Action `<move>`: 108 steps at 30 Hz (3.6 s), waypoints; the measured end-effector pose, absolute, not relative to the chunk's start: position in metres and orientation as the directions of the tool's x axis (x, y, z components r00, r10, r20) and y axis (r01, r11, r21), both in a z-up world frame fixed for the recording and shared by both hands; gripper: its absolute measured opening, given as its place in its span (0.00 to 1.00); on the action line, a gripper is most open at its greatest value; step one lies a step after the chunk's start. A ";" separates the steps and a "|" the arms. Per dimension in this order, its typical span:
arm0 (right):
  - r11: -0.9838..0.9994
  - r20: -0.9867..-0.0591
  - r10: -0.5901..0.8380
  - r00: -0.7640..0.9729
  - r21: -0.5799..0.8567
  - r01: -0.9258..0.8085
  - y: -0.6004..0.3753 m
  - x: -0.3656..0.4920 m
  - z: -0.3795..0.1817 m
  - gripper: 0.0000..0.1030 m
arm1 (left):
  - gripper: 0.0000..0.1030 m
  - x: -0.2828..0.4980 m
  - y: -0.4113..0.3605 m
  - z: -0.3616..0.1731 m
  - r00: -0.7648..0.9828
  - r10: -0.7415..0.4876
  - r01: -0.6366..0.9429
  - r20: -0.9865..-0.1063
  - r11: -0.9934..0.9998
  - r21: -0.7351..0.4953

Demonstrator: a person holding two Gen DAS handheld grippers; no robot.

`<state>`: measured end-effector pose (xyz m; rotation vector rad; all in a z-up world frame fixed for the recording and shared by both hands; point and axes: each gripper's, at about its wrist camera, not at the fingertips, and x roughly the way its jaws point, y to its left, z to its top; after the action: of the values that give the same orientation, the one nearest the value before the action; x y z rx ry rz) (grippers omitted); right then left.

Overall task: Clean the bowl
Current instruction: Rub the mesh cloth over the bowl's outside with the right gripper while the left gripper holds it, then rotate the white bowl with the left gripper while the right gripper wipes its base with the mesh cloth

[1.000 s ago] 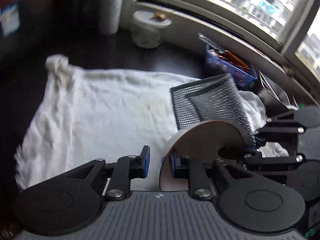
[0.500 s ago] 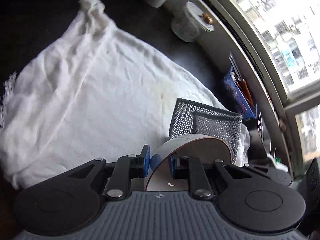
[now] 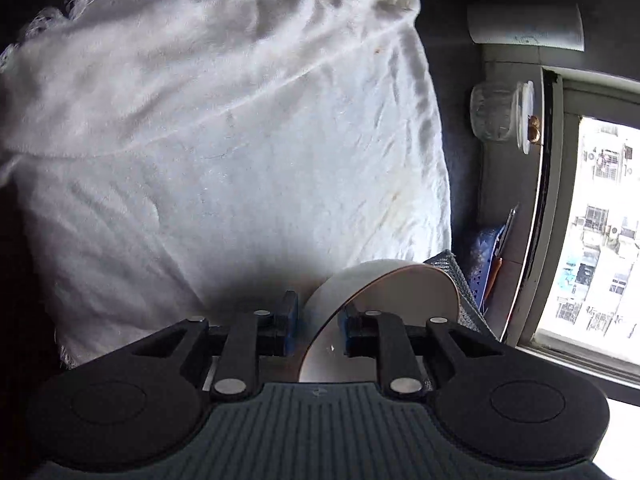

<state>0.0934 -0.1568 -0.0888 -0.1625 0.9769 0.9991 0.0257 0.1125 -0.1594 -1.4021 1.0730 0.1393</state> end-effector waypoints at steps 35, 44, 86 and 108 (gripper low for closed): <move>0.701 -0.710 0.638 0.298 0.376 -0.607 -0.201 0.123 -0.105 0.13 | 0.19 0.052 -0.073 -0.080 0.441 -0.166 0.533 -0.882 0.839 0.109; 0.703 -0.695 0.646 0.316 0.379 -0.602 -0.204 0.123 -0.102 0.07 | 0.08 0.078 0.002 -0.070 0.416 -0.463 0.244 -0.783 0.886 -0.394; 0.021 -0.774 0.607 0.181 -0.212 -0.977 -0.089 0.079 -0.128 0.05 | 0.11 0.046 0.138 -0.168 0.762 -0.608 -0.247 -0.222 0.043 -0.968; 0.553 -0.707 0.649 0.282 0.185 -0.812 -0.201 0.108 -0.077 0.05 | 0.11 0.068 0.095 -0.103 0.668 -0.557 -0.068 -0.494 0.615 -0.786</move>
<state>0.1081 -0.2012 -0.0769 -0.2287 0.8250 0.9901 0.0675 0.0949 -0.1033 -0.8798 0.8087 -0.3197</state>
